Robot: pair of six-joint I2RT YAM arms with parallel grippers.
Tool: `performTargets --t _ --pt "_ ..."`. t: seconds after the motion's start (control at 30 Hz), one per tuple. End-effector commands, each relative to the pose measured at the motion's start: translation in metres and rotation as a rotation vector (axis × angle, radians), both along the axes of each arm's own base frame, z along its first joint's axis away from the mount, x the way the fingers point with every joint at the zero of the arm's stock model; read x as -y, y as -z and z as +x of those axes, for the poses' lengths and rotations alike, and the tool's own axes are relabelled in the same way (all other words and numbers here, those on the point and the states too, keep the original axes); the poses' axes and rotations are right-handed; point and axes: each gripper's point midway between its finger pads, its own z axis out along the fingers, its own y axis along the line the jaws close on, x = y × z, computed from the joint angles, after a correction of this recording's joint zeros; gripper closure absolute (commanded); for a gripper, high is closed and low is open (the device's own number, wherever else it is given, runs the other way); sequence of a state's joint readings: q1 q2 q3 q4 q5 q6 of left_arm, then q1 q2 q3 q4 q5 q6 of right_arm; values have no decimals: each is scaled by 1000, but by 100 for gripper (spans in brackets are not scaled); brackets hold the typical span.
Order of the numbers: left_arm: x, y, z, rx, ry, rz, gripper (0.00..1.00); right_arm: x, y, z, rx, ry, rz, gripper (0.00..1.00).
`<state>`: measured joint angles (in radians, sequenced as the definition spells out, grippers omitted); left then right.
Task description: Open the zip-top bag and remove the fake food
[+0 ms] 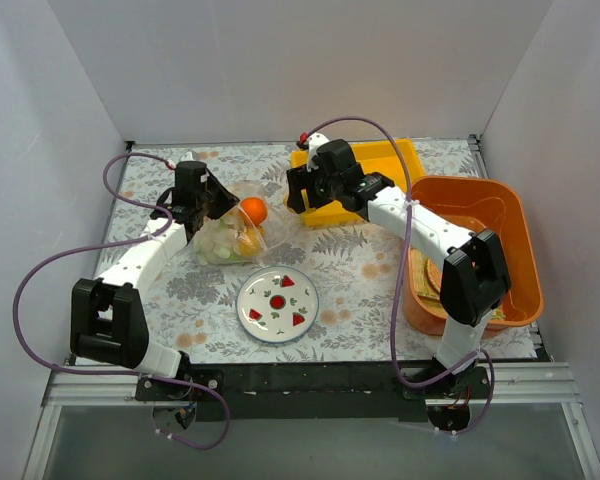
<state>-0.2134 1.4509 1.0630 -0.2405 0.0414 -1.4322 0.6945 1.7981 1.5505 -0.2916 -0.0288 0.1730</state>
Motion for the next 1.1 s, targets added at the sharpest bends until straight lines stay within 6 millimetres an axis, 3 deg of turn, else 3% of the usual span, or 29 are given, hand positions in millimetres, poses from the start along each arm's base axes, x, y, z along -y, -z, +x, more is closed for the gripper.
performTargets --t 0.0,0.17,0.27,0.37,0.43,0.47,0.5,0.57,0.6,0.73,0.9,1.03,1.07 --pt "-4 -18 8 36 -19 17 100 28 -34 37 106 95 13 86" --pt "0 -24 4 43 8 7 100 54 -15 80 139 225 -42 85" --pt "2 -27 2 45 26 10 100 60 2 104 145 272 -74 84" --pt "4 -29 1 46 42 3 100 61 32 126 127 304 -106 77" --pt "7 -28 -1 41 56 -6 100 61 35 136 132 314 -107 59" --pt "8 -28 -2 40 59 -10 100 59 46 138 118 309 -114 51" --pt "8 -27 -2 36 58 -13 100 59 42 143 123 311 -106 35" --pt "10 -28 -3 36 67 -22 100 59 49 146 110 303 -113 24" --pt "12 -27 -4 32 72 -25 100 60 50 146 103 300 -123 17" --pt "13 -29 -4 41 73 -33 100 61 41 140 105 286 -114 6" --pt "15 -30 -4 43 82 -39 100 61 24 124 96 250 -98 4" --pt "14 -33 -5 51 79 -36 100 39 2 78 71 107 30 10" --pt "14 -33 -5 51 80 -35 100 27 -26 61 127 65 80 11"
